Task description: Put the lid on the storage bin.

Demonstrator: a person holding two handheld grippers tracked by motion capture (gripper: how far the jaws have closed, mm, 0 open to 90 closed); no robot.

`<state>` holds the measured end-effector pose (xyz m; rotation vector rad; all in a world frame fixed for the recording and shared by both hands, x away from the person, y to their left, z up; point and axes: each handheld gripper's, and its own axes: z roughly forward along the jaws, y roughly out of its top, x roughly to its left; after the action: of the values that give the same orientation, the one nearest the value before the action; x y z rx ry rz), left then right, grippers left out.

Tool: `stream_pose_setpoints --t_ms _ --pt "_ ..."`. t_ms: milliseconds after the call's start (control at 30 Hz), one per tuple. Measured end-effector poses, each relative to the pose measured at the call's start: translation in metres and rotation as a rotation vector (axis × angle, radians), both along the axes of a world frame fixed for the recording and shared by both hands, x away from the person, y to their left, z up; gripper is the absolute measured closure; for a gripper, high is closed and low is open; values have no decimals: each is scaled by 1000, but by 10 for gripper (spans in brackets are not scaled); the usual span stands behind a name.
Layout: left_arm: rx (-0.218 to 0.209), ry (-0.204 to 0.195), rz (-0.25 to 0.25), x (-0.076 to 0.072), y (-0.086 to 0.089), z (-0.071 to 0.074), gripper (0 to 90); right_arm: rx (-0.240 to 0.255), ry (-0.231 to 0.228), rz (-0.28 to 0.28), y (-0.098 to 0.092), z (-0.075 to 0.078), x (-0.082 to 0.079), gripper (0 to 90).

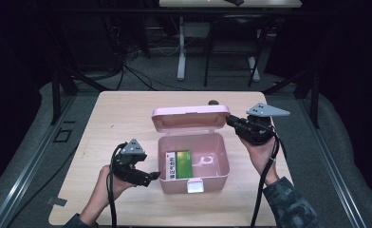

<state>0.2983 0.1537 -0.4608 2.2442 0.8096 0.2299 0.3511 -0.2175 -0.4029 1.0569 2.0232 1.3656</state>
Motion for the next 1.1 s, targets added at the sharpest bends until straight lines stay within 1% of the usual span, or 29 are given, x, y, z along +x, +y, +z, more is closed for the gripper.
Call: stream_pose_setpoints --t_ms 33,67,200,233,333,400,500,633,667,767,900,967,1100 --pt "12 -6 -3 -3 -2 -1 180 -4 -1 2 0 0 -2 849" --pt "12 -4 -14 -4 -4 -3 179 -1 3 3 0 -1 -3 847" --pt "13 -5 -32 -7 -7 -4 191 -6 22 12 -2 -2 -10 842" --pt "10 -9 -35 -7 -7 -5 195 -6 28 14 -3 -3 -12 840" --pt "3 -8 -43 -8 -8 -6 206 -16 47 23 -4 -6 -19 836" --pt "0 -7 -55 -8 -8 -7 218 -14 55 26 -4 -8 -22 831" --pt "-6 -5 -66 -8 -8 -7 232 -17 81 32 -5 -11 -27 818" --pt "-15 -4 -72 -7 -7 -8 238 -24 100 34 -5 -16 -31 812" --pt "-16 -4 -76 -7 -7 -8 240 -29 118 36 -5 -20 -34 812" --pt "-18 0 -81 -7 -7 -8 243 -29 143 37 -6 -26 -36 811" --pt "-20 -1 -83 -7 -8 -10 243 -33 179 52 -7 -32 -38 809" --pt "-14 2 -87 -7 -9 -10 243 -31 197 63 -8 -35 -39 806" --pt "-18 1 -78 -8 -9 -11 237 -46 218 78 -6 -40 -42 793"
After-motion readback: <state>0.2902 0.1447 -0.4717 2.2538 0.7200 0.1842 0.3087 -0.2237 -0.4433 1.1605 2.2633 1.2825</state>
